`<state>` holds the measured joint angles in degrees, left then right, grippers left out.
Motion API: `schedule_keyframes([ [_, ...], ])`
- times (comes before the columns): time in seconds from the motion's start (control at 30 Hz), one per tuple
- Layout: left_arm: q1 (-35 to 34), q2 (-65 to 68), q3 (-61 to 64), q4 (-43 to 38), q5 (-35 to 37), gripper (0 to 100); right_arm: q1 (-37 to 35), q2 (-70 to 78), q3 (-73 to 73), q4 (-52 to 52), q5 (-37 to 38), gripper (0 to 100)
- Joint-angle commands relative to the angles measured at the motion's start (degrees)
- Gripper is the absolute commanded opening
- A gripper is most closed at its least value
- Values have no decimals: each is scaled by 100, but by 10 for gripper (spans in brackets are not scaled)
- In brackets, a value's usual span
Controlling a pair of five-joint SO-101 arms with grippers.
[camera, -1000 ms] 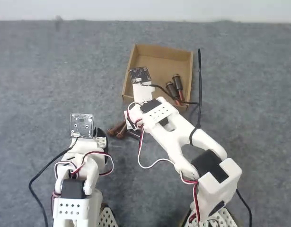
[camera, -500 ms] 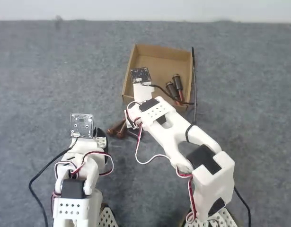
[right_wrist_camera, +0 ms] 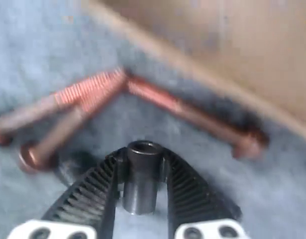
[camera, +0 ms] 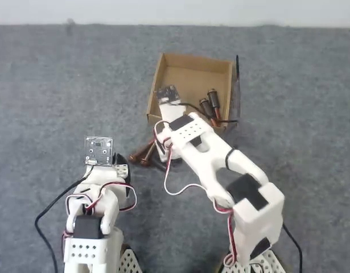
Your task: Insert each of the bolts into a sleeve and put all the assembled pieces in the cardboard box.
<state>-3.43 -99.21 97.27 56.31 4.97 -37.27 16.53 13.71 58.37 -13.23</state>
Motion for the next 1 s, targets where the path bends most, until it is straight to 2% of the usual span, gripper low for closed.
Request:
schedule_keyframes([
  [0.0,-26,-35,-40,-18,-35,19,462,-892,-97,593,176,19],
  [0.13,-26,-35,-40,-18,-35,19,1279,-1349,-97,1103,176,20],
  [0.3,-26,-35,-40,-18,-35,19,2651,-1464,-88,1499,176,20],
  [0.4,-26,-35,-40,-18,-35,19,3415,-1525,352,1332,167,19],
  [0.57,9,-44,-40,-18,-35,19,4303,-1921,1354,708,167,7],
  [0.8,-9,-44,-40,-26,-18,19,4716,-3389,2778,101,202,7],
  [0.97,-44,-53,-40,-185,-35,19,4743,-4374,3771,-189,730,7],
])
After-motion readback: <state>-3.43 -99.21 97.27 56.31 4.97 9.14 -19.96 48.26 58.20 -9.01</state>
